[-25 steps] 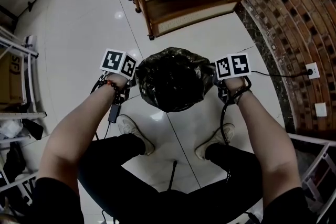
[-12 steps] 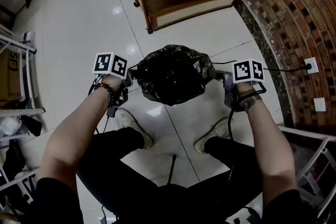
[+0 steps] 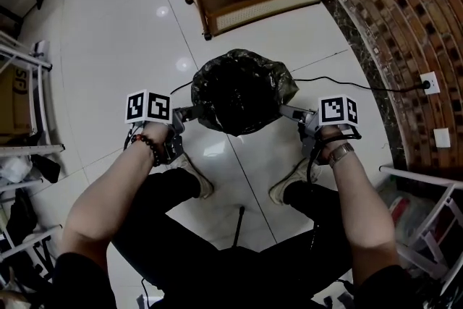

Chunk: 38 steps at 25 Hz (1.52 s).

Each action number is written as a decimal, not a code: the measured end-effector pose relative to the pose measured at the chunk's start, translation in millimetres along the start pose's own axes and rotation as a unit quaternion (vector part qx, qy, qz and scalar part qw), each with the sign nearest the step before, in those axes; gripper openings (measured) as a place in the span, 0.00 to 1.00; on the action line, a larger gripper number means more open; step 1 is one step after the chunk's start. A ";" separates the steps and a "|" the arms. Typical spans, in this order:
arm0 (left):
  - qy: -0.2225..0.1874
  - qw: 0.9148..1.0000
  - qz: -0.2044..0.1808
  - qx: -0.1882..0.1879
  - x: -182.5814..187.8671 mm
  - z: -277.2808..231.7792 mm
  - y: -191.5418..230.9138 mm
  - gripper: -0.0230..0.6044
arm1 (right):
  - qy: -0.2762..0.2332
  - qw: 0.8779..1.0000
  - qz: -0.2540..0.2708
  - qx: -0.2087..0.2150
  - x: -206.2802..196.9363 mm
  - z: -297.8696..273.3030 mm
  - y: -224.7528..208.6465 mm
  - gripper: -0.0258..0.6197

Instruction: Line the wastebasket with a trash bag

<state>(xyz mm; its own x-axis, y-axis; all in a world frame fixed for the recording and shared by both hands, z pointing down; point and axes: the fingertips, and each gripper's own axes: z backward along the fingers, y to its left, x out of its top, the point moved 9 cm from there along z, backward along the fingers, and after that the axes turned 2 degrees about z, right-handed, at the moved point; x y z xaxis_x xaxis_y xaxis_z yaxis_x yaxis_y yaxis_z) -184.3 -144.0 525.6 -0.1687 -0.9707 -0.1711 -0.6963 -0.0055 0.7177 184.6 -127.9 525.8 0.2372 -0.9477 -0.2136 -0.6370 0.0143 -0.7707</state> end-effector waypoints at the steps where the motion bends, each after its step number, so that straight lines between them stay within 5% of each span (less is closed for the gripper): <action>1: -0.001 1.000 0.012 -0.002 -7.2 -2.1 -0.2 0.43 | 0.002 1.000 -0.003 0.007 -3.2 -3.8 1.7 0.48; 2: -0.002 1.000 0.025 -0.005 -14.3 -4.2 0.3 0.43 | 0.003 1.000 -0.005 0.009 -6.4 -6.8 3.0 0.45; 4: -0.005 0.999 0.046 -0.011 -26.3 -8.4 1.4 0.42 | 0.000 1.000 -0.004 0.002 -11.8 -9.6 4.1 0.23; 6: -0.014 0.998 0.055 -0.015 -33.0 -11.1 2.0 0.29 | -0.005 1.000 -0.002 -0.008 -16.4 -9.0 5.5 0.04; 8: -0.024 0.998 0.057 -0.016 -35.3 -10.3 2.0 0.04 | -0.005 1.000 0.000 -0.010 -20.2 -7.0 9.9 0.04; 14: -0.036 0.997 0.052 -0.032 -33.1 2.9 -6.3 0.04 | -0.020 1.000 -0.015 -0.010 -22.2 13.1 28.5 0.04; 21: -0.074 0.995 0.060 -0.022 -42.1 14.9 -5.7 0.04 | -0.040 0.995 -0.090 0.007 -16.0 25.5 32.2 0.04; 24: -0.096 0.988 0.106 -0.051 -51.7 6.5 -0.5 0.46 | -0.045 0.994 -0.096 0.011 -14.2 25.8 31.1 0.04; 28: -0.114 0.976 0.165 -0.080 -61.1 -13.8 9.1 0.49 | -0.044 0.994 -0.098 0.008 -15.5 24.5 30.4 0.04; 30: -0.120 0.975 0.174 -0.072 -61.4 -18.0 12.6 0.42 | -0.044 0.994 -0.098 0.011 -15.4 22.6 29.5 0.04; 32: -0.122 0.975 0.172 -0.061 -61.6 -15.3 13.9 0.04 | -0.044 0.994 -0.099 0.007 -15.2 22.4 29.1 0.04; 38: -0.111 0.981 0.151 -0.057 -55.0 8.3 0.8 0.04 | -0.033 0.995 -0.097 -0.011 -12.8 29.7 27.2 0.04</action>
<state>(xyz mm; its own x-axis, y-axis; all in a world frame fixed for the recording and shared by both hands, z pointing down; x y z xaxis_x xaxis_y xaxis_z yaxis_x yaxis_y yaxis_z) -181.3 -88.5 530.0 -0.5123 -0.8557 -0.0731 -0.5103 0.2349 0.8273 186.0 -106.0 489.7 0.4044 -0.9090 -0.1012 -0.5902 -0.1748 -0.7881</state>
